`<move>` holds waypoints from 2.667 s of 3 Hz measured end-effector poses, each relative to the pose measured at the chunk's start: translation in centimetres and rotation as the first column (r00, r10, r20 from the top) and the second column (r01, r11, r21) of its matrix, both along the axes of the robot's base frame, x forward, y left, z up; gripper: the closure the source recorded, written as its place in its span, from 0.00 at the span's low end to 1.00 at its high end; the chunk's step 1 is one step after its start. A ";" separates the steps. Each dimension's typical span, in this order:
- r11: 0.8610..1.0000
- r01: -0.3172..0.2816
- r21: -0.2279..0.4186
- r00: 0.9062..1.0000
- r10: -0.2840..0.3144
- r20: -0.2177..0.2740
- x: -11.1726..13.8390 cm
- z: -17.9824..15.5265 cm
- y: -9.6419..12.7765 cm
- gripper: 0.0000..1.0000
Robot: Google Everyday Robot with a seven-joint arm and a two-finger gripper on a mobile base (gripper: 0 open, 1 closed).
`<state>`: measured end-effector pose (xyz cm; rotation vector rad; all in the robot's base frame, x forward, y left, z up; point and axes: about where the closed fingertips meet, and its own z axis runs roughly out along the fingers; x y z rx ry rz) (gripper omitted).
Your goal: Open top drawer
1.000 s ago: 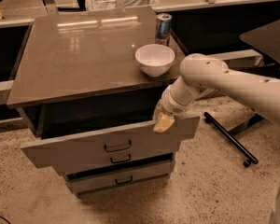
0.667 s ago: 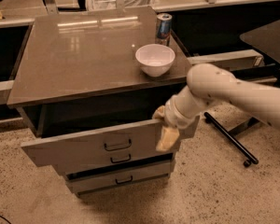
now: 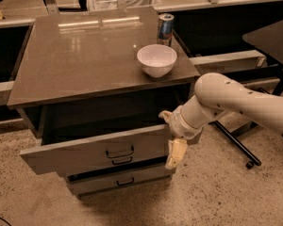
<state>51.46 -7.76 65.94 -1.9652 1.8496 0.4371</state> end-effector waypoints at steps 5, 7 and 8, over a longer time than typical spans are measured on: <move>0.979 -0.141 -0.145 0.987 0.128 -0.099 -7.3 5.5 0.2 0.30; 0.973 -0.126 -0.191 0.992 0.122 -0.034 -1.3 5.4 1.1 0.54; 0.979 -0.103 -0.178 0.993 0.090 -0.079 0.7 0.3 1.8 0.73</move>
Offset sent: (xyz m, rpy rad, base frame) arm -0.0441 -0.0056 -0.0019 -0.1022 0.1841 0.0932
